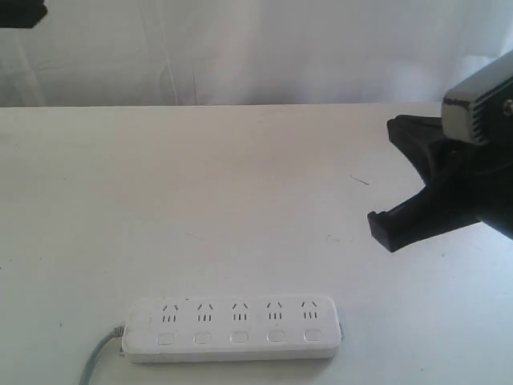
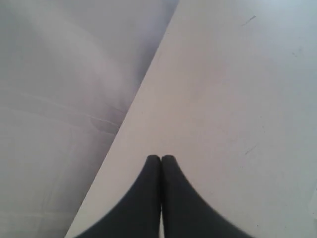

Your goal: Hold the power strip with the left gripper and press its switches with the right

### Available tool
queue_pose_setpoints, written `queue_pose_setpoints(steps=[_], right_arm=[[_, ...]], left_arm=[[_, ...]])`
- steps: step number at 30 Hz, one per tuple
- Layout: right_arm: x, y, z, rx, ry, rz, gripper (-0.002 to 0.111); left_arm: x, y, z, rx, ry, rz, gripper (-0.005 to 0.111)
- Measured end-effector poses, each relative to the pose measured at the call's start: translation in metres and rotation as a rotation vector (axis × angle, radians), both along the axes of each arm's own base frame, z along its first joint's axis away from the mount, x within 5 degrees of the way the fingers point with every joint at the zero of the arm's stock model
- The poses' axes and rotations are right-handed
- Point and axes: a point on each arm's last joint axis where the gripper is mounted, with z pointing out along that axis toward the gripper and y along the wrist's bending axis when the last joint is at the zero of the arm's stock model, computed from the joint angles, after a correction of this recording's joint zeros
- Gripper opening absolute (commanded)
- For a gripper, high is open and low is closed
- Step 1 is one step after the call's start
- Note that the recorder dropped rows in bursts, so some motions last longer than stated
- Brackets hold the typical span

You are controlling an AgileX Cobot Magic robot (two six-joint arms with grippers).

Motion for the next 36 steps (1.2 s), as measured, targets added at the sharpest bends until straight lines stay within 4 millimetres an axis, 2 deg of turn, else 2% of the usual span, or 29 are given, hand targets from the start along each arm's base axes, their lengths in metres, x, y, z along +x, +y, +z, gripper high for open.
queue_pose_setpoints(steps=[4, 8, 15, 20, 26, 32, 36], right_arm=[[0.008, -0.014, 0.0, 0.01, 0.007, -0.07, 0.0], [0.008, -0.032, 0.008, 0.041, -0.028, -0.151, 0.0], [-0.012, -0.067, 0.031, 0.127, -0.154, -0.282, 0.0], [-0.028, -0.088, 0.042, 0.17, -0.239, -0.381, 0.0], [-0.048, -0.107, 0.052, 0.203, -0.335, -0.498, 0.0], [-0.077, -0.119, 0.061, 0.249, -0.45, -0.551, 0.0], [-0.087, -0.121, 0.063, 0.265, -0.491, -0.566, 0.0]], left_arm=[[-0.013, 0.009, 0.005, -0.079, -0.031, 0.04, 0.0], [-0.03, 0.018, 0.002, -0.17, -0.074, 0.054, 0.0], [-0.081, 0.046, -0.008, -0.351, -0.219, 0.052, 0.0], [-0.107, 0.06, -0.034, -0.449, -0.238, 0.063, 0.0], [-0.117, 0.064, -0.07, -0.633, -0.207, 0.086, 0.0], [-0.107, 0.057, -0.108, -0.709, -0.147, 0.1, 0.0], [-0.101, 0.052, -0.126, -0.731, -0.117, 0.104, 0.0]])
